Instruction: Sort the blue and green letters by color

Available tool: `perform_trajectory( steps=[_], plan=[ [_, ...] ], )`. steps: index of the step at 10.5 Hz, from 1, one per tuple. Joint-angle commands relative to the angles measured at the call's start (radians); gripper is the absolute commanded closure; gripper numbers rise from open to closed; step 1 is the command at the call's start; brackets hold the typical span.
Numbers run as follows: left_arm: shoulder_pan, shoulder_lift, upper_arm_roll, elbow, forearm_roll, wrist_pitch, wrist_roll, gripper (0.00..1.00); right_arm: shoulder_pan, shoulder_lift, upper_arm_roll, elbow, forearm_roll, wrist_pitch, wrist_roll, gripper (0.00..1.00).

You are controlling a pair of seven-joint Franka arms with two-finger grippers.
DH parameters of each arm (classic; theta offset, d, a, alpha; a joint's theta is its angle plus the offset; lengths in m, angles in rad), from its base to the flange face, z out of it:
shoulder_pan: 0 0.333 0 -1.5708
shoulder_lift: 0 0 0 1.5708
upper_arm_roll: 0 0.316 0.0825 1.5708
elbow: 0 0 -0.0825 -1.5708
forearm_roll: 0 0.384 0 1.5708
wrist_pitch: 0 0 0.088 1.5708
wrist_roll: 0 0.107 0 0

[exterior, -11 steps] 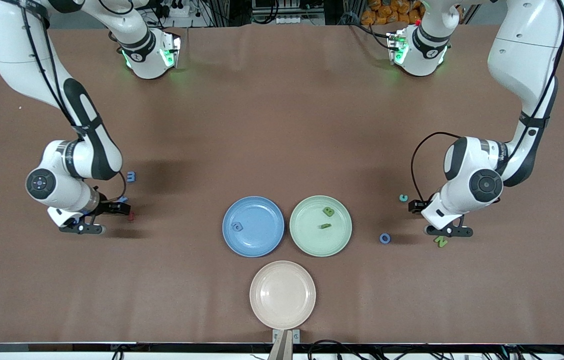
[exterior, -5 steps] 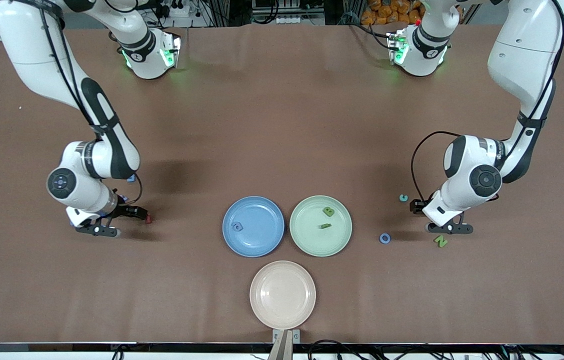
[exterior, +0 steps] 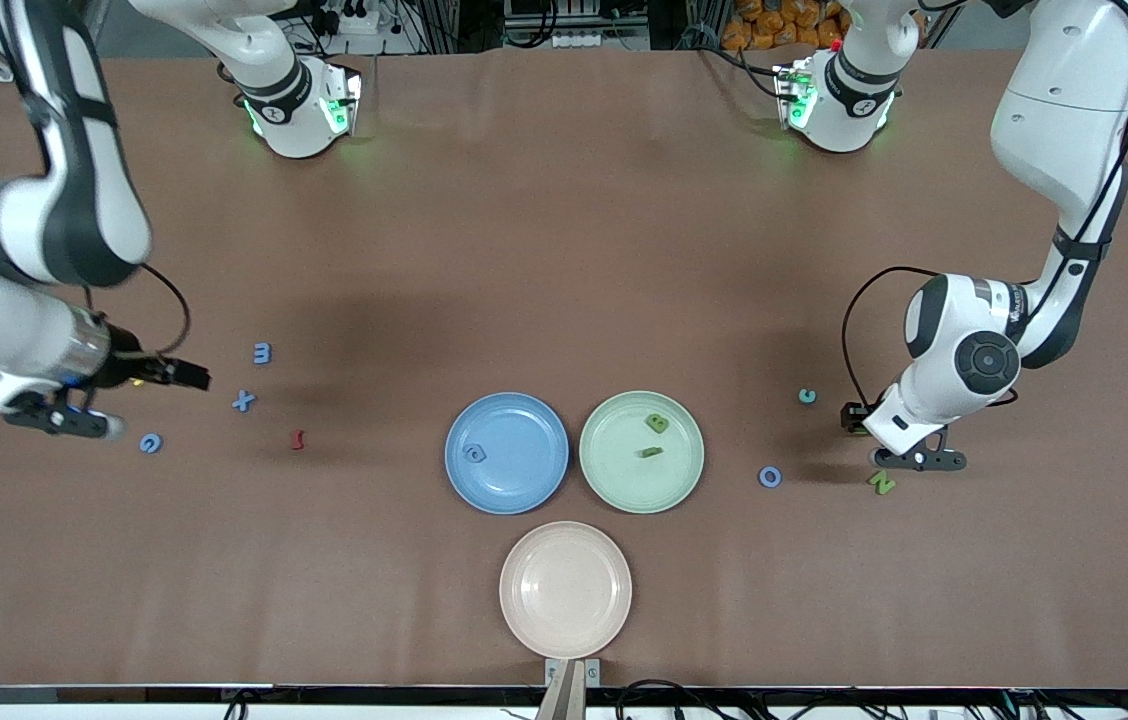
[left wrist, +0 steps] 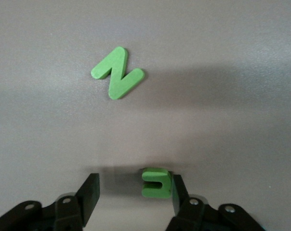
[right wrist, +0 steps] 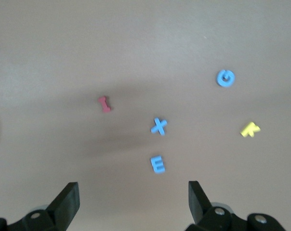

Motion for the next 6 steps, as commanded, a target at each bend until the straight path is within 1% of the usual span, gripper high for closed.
perform_trajectory(
  steps=[1, 2, 3, 4, 5, 6],
  plan=[
    [0.003, 0.008, -0.010, -0.009, 0.030, 0.019, -0.023, 0.32, -0.022, 0.077, 0.006, 0.004, 0.026, 0.087, 0.147, 0.00],
    [0.003, 0.008, -0.011, -0.009, 0.030, 0.019, -0.024, 0.32, -0.031, 0.126, 0.008, 0.004, 0.031, 0.150, 0.220, 0.00],
    [0.002, 0.008, -0.011, -0.009, 0.030, 0.019, -0.026, 0.34, -0.037, 0.170, 0.008, -0.014, 0.081, 0.212, 0.228, 0.00],
    [0.002, 0.016, -0.013, -0.009, 0.030, 0.021, -0.026, 0.38, -0.040, 0.187, 0.008, -0.029, 0.127, 0.243, 0.227, 0.00],
    [0.002, 0.019, -0.013, -0.009, 0.030, 0.021, -0.026, 0.49, -0.046, 0.230, 0.008, -0.029, 0.144, 0.257, 0.226, 0.00],
    [0.000, 0.017, -0.013, -0.007, 0.031, 0.021, -0.026, 0.65, -0.054, 0.272, 0.008, -0.031, 0.158, 0.289, 0.224, 0.00]
  ],
)
